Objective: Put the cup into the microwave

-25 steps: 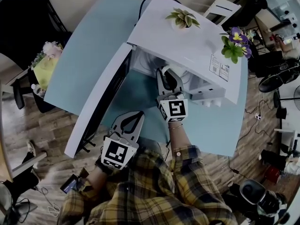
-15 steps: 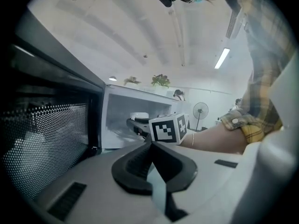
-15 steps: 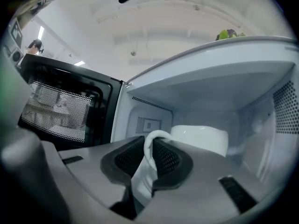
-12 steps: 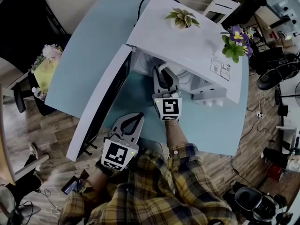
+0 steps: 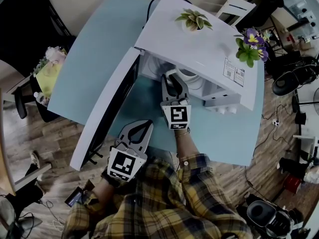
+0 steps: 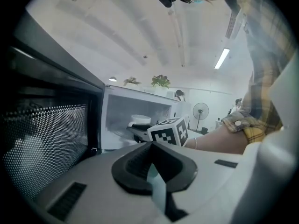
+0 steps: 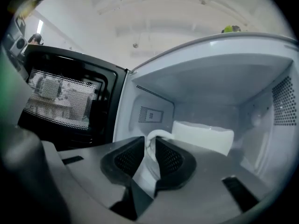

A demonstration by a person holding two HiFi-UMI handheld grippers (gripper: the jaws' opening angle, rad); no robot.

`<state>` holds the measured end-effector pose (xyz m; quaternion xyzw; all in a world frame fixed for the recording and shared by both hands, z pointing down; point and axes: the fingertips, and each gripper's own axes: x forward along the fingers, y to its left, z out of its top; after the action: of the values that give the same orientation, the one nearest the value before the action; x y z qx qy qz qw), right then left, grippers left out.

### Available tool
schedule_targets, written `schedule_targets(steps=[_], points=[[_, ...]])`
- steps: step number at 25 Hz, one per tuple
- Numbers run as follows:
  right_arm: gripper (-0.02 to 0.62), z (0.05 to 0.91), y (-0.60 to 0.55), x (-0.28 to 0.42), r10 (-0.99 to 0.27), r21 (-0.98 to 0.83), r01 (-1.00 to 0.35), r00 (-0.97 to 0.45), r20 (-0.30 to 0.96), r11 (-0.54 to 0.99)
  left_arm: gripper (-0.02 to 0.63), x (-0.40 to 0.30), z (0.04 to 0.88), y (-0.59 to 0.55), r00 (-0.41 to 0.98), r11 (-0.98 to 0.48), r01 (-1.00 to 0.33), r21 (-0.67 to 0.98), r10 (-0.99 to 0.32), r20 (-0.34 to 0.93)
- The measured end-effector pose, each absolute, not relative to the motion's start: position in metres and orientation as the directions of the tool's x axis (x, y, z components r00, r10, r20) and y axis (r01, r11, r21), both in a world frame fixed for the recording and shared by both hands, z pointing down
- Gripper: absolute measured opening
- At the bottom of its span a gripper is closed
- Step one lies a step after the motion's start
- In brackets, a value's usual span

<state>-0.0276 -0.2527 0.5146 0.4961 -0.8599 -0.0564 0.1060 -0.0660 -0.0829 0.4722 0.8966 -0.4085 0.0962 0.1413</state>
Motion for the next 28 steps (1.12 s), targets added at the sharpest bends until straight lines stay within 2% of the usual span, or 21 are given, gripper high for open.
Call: schedule_targets(steps=[19,28], points=[[0.083,0.507,-0.238,-0.022,-0.850,0.146,-0.839,-0.505,0.149,0.524,-0.008,-0.068,0.464,-0.084,0.647,-0.628,-0.761,0.162,-0.715,0.267],[0.083,0.484,-0.212,-0.006,-0.846,0.078,-0.845,-0.521,0.112,0.530,-0.008,-0.072,0.448,-0.091,0.641,-0.626,-0.766,0.145,-0.730,0.238]])
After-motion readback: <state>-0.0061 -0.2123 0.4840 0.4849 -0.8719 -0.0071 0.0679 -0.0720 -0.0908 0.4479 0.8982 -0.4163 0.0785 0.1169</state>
